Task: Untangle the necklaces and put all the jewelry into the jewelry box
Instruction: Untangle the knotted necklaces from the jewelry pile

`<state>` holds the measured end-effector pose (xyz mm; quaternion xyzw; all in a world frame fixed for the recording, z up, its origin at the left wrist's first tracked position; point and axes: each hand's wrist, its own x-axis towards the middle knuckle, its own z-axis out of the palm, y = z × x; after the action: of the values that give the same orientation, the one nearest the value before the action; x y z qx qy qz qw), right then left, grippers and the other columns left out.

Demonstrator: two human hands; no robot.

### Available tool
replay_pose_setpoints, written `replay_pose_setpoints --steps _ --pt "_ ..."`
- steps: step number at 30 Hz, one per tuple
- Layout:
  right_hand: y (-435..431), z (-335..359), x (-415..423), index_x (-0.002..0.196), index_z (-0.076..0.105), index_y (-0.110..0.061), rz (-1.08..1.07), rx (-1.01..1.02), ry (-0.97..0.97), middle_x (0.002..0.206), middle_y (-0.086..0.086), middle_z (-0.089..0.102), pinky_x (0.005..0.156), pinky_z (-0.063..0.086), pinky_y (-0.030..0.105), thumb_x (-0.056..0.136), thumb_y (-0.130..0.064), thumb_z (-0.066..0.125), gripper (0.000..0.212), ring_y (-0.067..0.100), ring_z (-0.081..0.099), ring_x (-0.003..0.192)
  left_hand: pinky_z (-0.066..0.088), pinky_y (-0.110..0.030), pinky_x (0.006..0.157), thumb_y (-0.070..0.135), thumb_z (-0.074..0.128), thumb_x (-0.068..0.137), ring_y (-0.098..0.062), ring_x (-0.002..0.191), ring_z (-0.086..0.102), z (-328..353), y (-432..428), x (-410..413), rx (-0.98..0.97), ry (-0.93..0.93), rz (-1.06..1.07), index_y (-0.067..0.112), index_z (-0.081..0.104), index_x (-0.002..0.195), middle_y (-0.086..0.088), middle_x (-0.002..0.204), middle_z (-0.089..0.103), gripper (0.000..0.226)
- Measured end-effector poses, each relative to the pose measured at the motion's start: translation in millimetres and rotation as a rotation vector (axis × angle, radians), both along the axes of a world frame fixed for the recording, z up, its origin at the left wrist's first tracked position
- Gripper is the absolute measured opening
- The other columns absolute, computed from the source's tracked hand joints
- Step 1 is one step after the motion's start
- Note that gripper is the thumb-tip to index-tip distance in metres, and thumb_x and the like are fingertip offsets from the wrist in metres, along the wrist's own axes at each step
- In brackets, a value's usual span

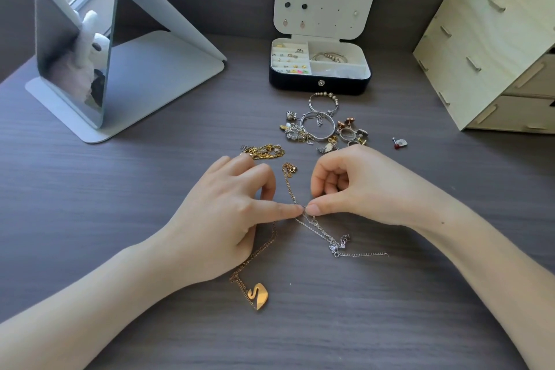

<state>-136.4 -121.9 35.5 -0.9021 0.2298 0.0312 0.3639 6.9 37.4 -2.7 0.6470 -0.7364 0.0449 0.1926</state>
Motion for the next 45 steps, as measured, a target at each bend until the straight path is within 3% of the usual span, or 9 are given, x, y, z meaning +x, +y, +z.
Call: replay_pose_setpoints --steps 12,18,22,27,32,38,40,42,45 --pt "-2.8 -6.2 1.1 0.072 0.064 -0.027 -0.097 -0.131 -0.080 0.063 -0.010 0.056 0.065 0.046 0.030 0.078 -0.029 0.073 0.011 0.004 0.050 0.060 0.031 -0.028 0.064 0.002 0.034 0.068 -0.009 0.078 0.020 0.5 -0.2 -0.7 0.000 0.084 -0.049 0.033 0.073 0.100 0.001 0.083 0.052 0.059" --pt "4.2 -8.1 1.5 0.077 0.064 -0.028 -0.046 -0.258 -0.138 0.063 -0.012 0.055 0.060 0.039 0.021 0.083 -0.030 0.067 0.007 0.004 0.049 0.061 0.040 -0.034 0.062 0.001 0.037 0.071 -0.009 0.078 0.026 -0.3 0.0 0.3 0.006 0.098 -0.045 0.033 0.073 0.100 0.003 0.087 0.054 0.056" --pt "3.3 -2.1 -2.5 0.084 0.067 -0.029 0.056 -0.187 -0.099 0.068 -0.010 0.058 0.057 0.033 0.014 0.080 -0.033 0.071 0.007 -0.002 0.048 0.067 0.042 -0.033 0.064 -0.006 0.045 0.070 -0.014 0.077 0.042 4.0 2.0 -3.6 -0.024 0.146 -0.022 0.031 0.074 0.096 0.004 0.088 0.055 0.053" --pt "5.2 -1.3 -2.6 0.078 0.065 -0.030 0.070 -0.208 -0.072 0.069 -0.011 0.056 0.058 0.030 0.014 0.081 -0.030 0.070 0.006 -0.008 0.046 0.069 0.040 -0.023 0.070 0.036 0.053 0.077 -0.008 0.077 0.052 13.5 3.0 -17.9 -0.028 0.424 0.260 0.027 0.070 0.080 0.013 0.081 0.056 0.019" --pt "8.7 -2.2 -1.9 0.080 0.066 -0.026 0.078 -0.265 -0.064 0.068 -0.013 0.052 0.058 0.033 0.013 0.084 -0.028 0.067 0.005 -0.003 0.046 0.063 0.033 -0.008 0.065 0.027 0.074 0.077 -0.003 0.071 0.043 15.2 -7.7 -35.7 0.132 0.364 0.325 0.023 0.069 0.080 0.015 0.076 0.047 0.007" --pt "11.2 -4.5 -1.3 0.079 0.055 -0.031 0.090 -0.296 -0.041 0.074 -0.016 0.048 0.071 0.032 0.023 0.089 -0.030 0.061 0.011 0.005 0.044 0.080 0.032 -0.022 0.072 0.014 0.057 0.089 -0.024 0.091 0.052 18.4 -13.3 -47.9 0.151 0.240 0.424 0.010 0.066 0.089 -0.003 0.091 0.055 0.010" --pt "11.1 -4.9 -1.1 0.080 0.055 -0.031 0.092 -0.299 -0.043 0.076 -0.016 0.048 0.072 0.032 0.023 0.089 -0.030 0.060 0.011 0.006 0.044 0.081 0.043 -0.027 0.071 0.012 0.073 0.075 -0.027 0.080 0.056 19.0 -14.3 -51.0 0.279 0.011 0.413 0.008 0.062 0.080 -0.008 0.084 0.057 0.012" --pt "10.3 -5.1 -1.0 0.081 0.058 -0.030 0.086 -0.294 -0.048 0.076 -0.016 0.049 0.071 0.031 0.023 0.089 -0.030 0.061 0.008 0.006 0.044 0.080 0.048 -0.029 0.052 0.004 0.084 0.050 -0.028 0.056 0.054 20.0 -13.1 -52.6 0.267 -0.038 0.384 0.009 0.056 0.063 -0.009 0.064 0.053 0.030" --pt "9.2 -5.0 -1.2 0.081 0.058 -0.031 0.081 -0.280 -0.048 0.075 -0.016 0.050 0.071 0.031 0.023 0.089 -0.031 0.060 0.008 0.006 0.045 0.080 0.039 -0.030 0.076 0.006 0.054 0.090 -0.025 0.082 0.052 22.3 -13.7 -50.0 0.205 0.117 0.420 0.008 0.055 0.084 -0.003 0.083 0.052 0.006"
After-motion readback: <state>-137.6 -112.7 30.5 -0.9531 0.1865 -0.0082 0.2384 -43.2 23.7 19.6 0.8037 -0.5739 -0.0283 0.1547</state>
